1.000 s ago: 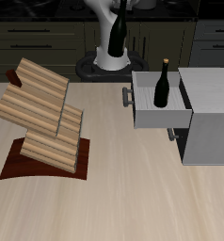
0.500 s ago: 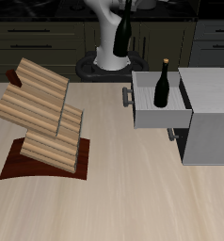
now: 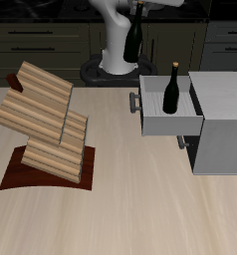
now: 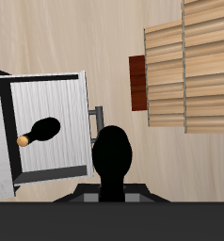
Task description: Place the wine bottle from the table into the top drawer
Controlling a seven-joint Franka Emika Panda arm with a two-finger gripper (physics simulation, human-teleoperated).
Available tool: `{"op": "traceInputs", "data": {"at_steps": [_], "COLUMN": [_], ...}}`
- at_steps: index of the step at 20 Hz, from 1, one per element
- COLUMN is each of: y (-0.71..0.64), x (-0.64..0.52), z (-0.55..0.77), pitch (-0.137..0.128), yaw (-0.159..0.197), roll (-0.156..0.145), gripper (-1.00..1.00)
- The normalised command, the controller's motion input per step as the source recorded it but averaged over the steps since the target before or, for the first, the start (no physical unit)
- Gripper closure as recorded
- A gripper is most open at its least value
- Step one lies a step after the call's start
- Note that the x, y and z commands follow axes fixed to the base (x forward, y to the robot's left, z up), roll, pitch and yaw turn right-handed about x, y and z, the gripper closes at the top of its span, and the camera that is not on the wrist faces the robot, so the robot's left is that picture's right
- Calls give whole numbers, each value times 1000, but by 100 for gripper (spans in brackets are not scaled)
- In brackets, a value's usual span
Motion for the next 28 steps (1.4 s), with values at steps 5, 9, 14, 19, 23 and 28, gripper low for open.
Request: {"op": "traceInputs", "data": {"at_steps": [5, 9, 14, 19, 23, 28], "y": [54, 169, 66, 127, 298, 193], "x": [-84, -77, -87, -91, -9, 8], "z": [-138, -192, -101, -46, -91, -68], "pitch": [9, 21, 7, 12, 20, 17], "yaw": [16, 38, 2, -10, 27, 5], "roll": [0, 34, 5, 23, 33, 29], "gripper": [100, 100, 100, 100, 100, 100]}}
